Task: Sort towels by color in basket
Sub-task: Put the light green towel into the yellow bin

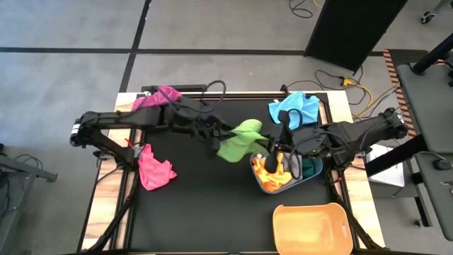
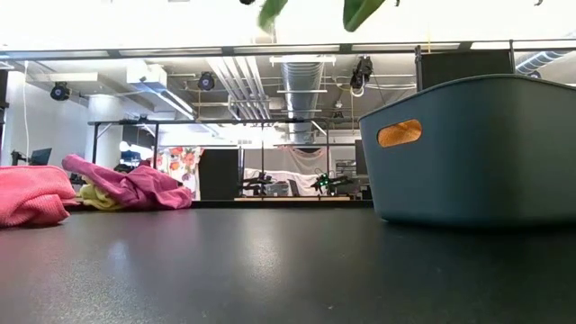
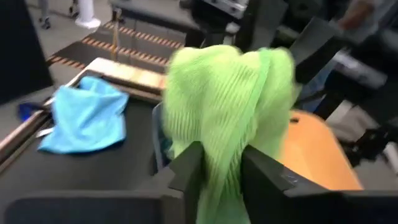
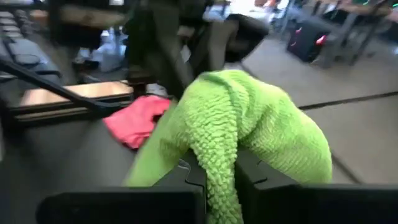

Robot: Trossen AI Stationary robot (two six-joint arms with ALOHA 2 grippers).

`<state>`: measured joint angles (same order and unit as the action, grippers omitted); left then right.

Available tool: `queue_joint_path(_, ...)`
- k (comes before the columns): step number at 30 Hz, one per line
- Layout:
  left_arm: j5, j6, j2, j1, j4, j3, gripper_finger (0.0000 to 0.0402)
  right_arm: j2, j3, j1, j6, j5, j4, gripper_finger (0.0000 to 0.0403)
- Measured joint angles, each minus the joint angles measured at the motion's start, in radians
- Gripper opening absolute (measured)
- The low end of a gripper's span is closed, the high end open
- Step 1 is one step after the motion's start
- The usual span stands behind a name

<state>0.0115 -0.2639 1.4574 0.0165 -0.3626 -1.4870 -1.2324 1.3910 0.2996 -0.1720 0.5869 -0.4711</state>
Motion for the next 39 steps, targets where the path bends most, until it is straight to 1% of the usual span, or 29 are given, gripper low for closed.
queue_joint_path(3,0.043,0.060,-0.008,0.001,-0.193,-0.102,0.0119,0.001,0.071,0.026,-0.112,-0.051,-0.145,0.0019)
queue_joint_path(6,0.119,0.110,-0.010,0.000,-0.386,-0.188,0.0155,0.002,0.142,0.067,-0.278,-0.151,-0.299,0.0018)
queue_joint_path(9,0.177,0.139,-0.029,0.000,-0.523,-0.230,0.0185,0.001,0.180,0.127,-0.524,-0.272,-0.439,0.0018)
queue_joint_path(11,0.193,0.160,-0.049,0.001,-0.567,-0.226,0.0199,-0.007,0.179,0.177,-0.728,-0.349,-0.515,0.0018)
queue_joint_path(14,0.199,0.173,-0.093,0.001,-0.573,-0.171,0.0212,-0.044,0.164,0.291,-1.030,-0.442,-0.589,0.0018)
queue_joint_path(18,0.199,0.172,-0.163,0.000,-0.547,-0.065,0.0217,-0.119,0.154,0.440,-1.396,-0.554,-0.621,0.0017)
queue_joint_path(21,0.198,0.170,-0.211,-0.004,-0.505,0.018,0.0217,-0.171,0.154,0.534,-1.649,-0.570,-0.660,0.0017)
queue_joint_path(24,0.190,0.172,-0.260,-0.014,-0.466,0.091,0.0217,-0.224,0.154,0.591,-1.853,-0.573,-0.733,0.0017)
queue_joint_path(26,0.188,0.173,-0.293,-0.022,-0.440,0.132,0.0217,-0.256,0.154,0.618,-1.971,-0.613,-0.811,0.0017)
queue_joint_path(28,0.186,0.171,-0.325,-0.028,-0.440,0.162,0.0217,-0.285,0.152,0.637,-2.054,-0.722,-0.893,0.0017)
queue_joint_path(30,0.180,0.158,-0.361,-0.032,-0.438,0.190,0.0217,-0.316,0.146,0.649,-2.081,-0.849,-0.935,0.0017)
queue_joint_path(31,0.171,0.152,-0.380,-0.035,-0.442,0.202,0.0217,-0.331,0.139,0.652,-2.084,-0.891,-0.937,0.0017)
queue_joint_path(33,0.149,0.142,-0.416,-0.038,-0.438,0.218,0.0217,-0.355,0.127,0.654,-2.079,-0.918,-0.921,0.0017)
queue_joint_path(39,0.102,0.095,-0.514,-0.064,-0.418,0.268,0.0217,-0.396,0.049,0.647,-2.069,-0.903,-0.757,0.0017)
